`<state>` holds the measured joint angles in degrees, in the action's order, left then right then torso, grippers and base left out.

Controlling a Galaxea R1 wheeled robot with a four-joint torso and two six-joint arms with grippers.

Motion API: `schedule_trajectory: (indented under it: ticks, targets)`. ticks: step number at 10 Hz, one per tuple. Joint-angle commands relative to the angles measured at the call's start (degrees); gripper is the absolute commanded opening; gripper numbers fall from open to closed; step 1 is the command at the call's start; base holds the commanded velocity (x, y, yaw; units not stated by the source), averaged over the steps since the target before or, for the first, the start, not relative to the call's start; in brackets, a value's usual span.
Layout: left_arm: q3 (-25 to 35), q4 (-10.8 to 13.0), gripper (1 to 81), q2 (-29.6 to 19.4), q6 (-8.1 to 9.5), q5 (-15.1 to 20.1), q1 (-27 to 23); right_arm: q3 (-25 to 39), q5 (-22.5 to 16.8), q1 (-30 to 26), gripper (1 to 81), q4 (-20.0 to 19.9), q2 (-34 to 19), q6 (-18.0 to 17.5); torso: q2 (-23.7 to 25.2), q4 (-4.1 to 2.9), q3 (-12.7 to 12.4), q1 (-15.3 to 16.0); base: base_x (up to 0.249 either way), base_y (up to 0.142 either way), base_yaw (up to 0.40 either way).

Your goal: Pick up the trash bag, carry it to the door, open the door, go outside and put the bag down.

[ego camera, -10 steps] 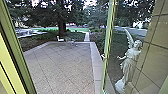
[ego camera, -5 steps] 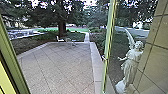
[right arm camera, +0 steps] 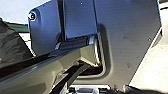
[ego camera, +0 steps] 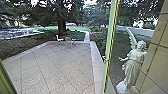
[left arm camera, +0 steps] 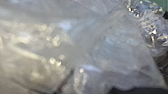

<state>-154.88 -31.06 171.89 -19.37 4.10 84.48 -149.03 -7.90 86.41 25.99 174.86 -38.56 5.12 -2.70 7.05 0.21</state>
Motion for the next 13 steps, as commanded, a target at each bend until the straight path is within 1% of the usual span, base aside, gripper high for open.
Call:
schedule_trajectory:
  ticks: [1, 13]
  targets:
    - [0.1, 0.0, 1.0, -0.3, -0.05, 3.9, -3.6, 1.2, -2.8, -2.8, 81.1, 0.8, 1.1, 1.0, 0.0, 0.00, 0.0, 0.0, 0.075, 0.000, 0.000]
    - [0.1, -0.1, 1.0, -0.3, -0.05, 3.8, -3.5, 1.2, -2.8, -2.9, 81.1, 0.9, 1.1, 1.0, -0.1, 0.00, 0.0, 0.1, 0.078, 0.000, 0.000]
